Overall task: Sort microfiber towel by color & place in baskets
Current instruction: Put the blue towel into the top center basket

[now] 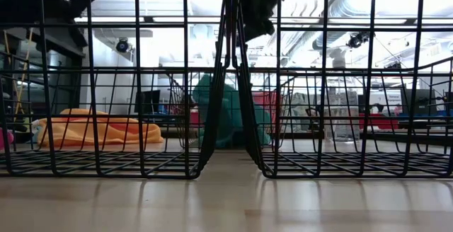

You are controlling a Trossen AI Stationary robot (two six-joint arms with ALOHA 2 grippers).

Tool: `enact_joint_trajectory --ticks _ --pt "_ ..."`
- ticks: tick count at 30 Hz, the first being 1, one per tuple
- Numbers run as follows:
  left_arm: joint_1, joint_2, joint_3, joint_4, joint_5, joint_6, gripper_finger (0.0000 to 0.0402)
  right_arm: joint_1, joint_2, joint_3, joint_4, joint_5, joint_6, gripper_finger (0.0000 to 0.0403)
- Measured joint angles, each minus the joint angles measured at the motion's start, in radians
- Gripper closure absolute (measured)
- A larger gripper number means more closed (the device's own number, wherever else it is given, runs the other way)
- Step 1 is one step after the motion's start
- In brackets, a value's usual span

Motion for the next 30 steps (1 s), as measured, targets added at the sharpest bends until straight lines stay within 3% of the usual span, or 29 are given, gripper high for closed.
enact_joint_trajectory --ticks 6,11,16,18,20,23,26,30 --pt "0.006 0.129 0.144 -0.172 -0.103 -0.077 0.0397 -0.047 0.001 0.054 -0.009 0.004 -0.025 0.0139" --pt "0.092 0.335 0.455 -0.495 -0.120 -0.010 0.0352 -0.085 0.001 0.105 -0.017 0.004 -0.025 0.0139" --pt "0.264 0.591 0.752 -0.890 -0.118 0.063 0.0287 -0.102 0.001 0.149 -0.045 0.001 -0.058 0.0139" --pt "0.364 0.705 0.828 -1.007 -0.080 0.093 0.0266 -0.107 0.001 0.159 -0.069 0.002 -0.074 0.0139" --pt "0.469 0.816 0.867 -1.066 0.020 0.129 0.0248 -0.108 0.001 0.167 -0.100 0.004 -0.077 0.0139" --pt "0.627 0.979 0.876 -1.081 0.212 0.192 0.0228 -0.104 0.001 0.174 -0.170 0.001 -0.076 0.0139" --pt "0.758 1.127 0.876 -1.093 0.342 0.201 0.0213 -0.096 0.001 0.174 -0.258 0.002 -0.058 0.0139" --pt "0.857 1.288 0.876 -1.116 0.379 0.174 0.0204 -0.074 -0.002 0.174 -0.337 0.034 -0.041 0.0139"
